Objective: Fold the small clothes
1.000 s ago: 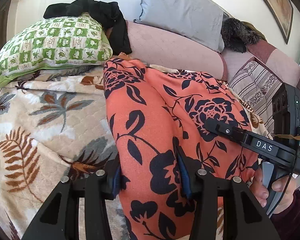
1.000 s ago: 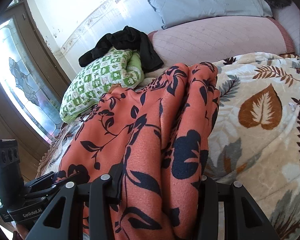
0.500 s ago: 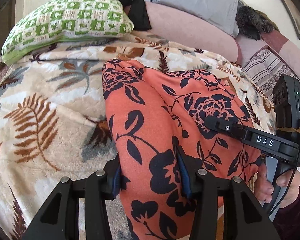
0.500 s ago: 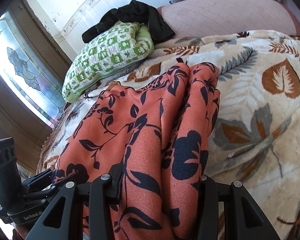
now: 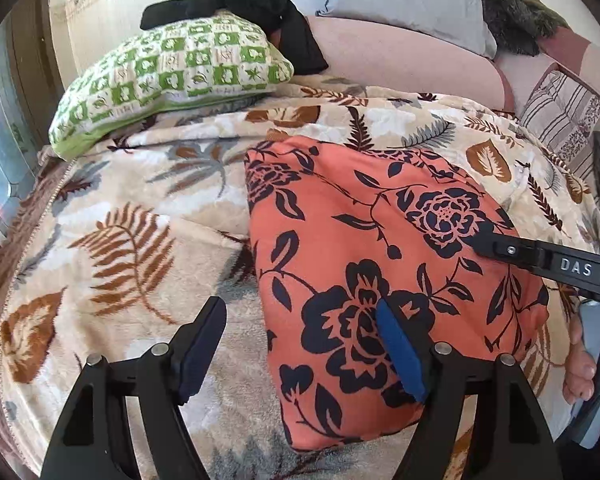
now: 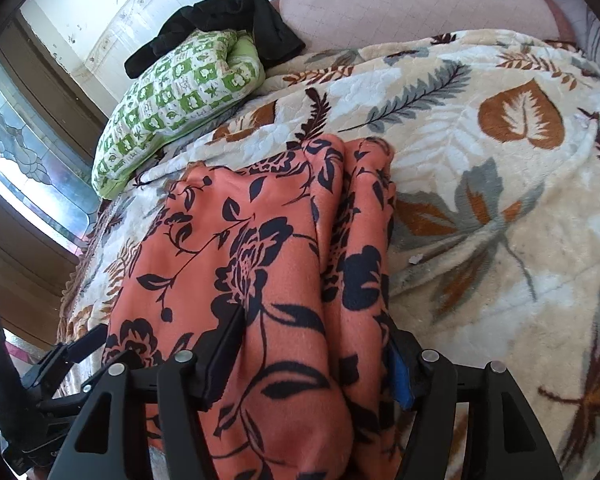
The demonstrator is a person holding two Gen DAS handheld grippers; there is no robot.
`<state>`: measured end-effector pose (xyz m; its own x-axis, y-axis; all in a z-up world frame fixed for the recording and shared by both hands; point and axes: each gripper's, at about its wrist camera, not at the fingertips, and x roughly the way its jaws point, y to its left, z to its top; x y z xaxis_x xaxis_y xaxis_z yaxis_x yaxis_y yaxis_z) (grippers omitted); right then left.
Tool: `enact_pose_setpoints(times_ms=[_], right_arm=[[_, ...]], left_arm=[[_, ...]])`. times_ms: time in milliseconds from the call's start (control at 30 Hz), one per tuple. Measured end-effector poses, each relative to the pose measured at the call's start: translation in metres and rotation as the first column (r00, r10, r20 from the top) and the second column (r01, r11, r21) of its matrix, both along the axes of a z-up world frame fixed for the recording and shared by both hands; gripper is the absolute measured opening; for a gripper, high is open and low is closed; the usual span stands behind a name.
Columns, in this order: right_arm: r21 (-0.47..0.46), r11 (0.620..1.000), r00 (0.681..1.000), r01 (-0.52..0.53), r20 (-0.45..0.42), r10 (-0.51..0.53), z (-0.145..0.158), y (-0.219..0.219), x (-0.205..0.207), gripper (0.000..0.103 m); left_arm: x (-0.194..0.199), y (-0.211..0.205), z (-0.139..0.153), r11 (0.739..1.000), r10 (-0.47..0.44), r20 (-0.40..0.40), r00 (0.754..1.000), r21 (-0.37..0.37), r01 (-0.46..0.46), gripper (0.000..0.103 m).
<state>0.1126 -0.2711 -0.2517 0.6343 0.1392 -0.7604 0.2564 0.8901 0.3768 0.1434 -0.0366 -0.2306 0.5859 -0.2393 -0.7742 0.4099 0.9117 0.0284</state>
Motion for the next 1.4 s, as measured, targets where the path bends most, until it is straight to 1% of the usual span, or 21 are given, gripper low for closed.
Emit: enact_pose_setpoints(times_ms=[33, 200, 333, 433, 600, 667, 700, 800, 867, 933, 1133, 1400], right_arm=[[-0.02, 1.0, 1.0, 0.016, 0.011, -0.016, 0.006, 0.0, -0.009, 0.069], [-0.107, 0.992, 0.995, 0.063, 0.09, -0.053, 0.042, 0.004, -0.053, 0.069], [-0.168, 0.983, 0.986, 0.076, 0.162, -0.048, 0.077, 0.014, -0.084, 0.069], [-0.205, 0.975, 0.976, 0.083, 0.214, -0.038, 0.104, 0.023, -0.105, 0.069], [-0.203, 0.974, 0.951, 0.096, 0.309, -0.029, 0.152, 0.035, -0.136, 0.071], [-0.208, 0.972, 0.938, 0.104, 0.345, -0.027, 0.17, 0.041, -0.148, 0.073], [-0.207, 0.972, 0.932, 0.107, 0.362, -0.026, 0.179, 0.043, -0.153, 0.074], [-0.201, 0.973, 0.916, 0.114, 0.401, -0.024, 0.199, 0.053, -0.166, 0.075], [-0.197, 0.973, 0.909, 0.119, 0.417, -0.027, 0.21, 0.059, -0.173, 0.076], [-0.19, 0.975, 0.906, 0.116, 0.422, -0.026, 0.218, 0.066, -0.178, 0.077], [-0.193, 0.975, 0.897, 0.113, 0.442, -0.016, 0.233, 0.083, -0.191, 0.077], [-0.174, 0.978, 0.888, 0.112, 0.46, -0.019, 0.242, 0.093, -0.198, 0.077]], left_arm=[[-0.004, 0.002, 0.005, 1.0, 0.024, 0.014, 1.0, 0.015, -0.024, 0.081], [-0.027, 0.016, 0.033, 0.994, 0.106, 0.078, 0.991, 0.028, -0.108, 0.083], [-0.048, 0.024, 0.065, 0.989, 0.137, 0.158, 0.978, 0.026, -0.143, 0.085], [-0.065, 0.027, 0.092, 0.989, 0.143, 0.219, 0.965, 0.011, -0.149, 0.085], [-0.094, 0.025, 0.13, 0.991, 0.13, 0.291, 0.948, -0.02, -0.13, 0.085], [-0.104, 0.025, 0.145, 0.991, 0.131, 0.317, 0.94, -0.032, -0.127, 0.092], [-0.109, 0.025, 0.151, 0.991, 0.134, 0.331, 0.934, -0.037, -0.129, 0.097], [-0.125, 0.028, 0.172, 0.99, 0.143, 0.386, 0.911, -0.053, -0.133, 0.098], [-0.133, 0.029, 0.183, 0.989, 0.145, 0.413, 0.899, -0.048, -0.137, 0.098], [-0.14, 0.03, 0.192, 0.989, 0.144, 0.425, 0.893, -0.043, -0.139, 0.098], [-0.155, 0.038, 0.21, 0.987, 0.158, 0.435, 0.886, -0.063, -0.145, 0.099], [-0.166, 0.057, 0.225, 0.976, 0.218, 0.433, 0.874, -0.097, -0.195, 0.1]])
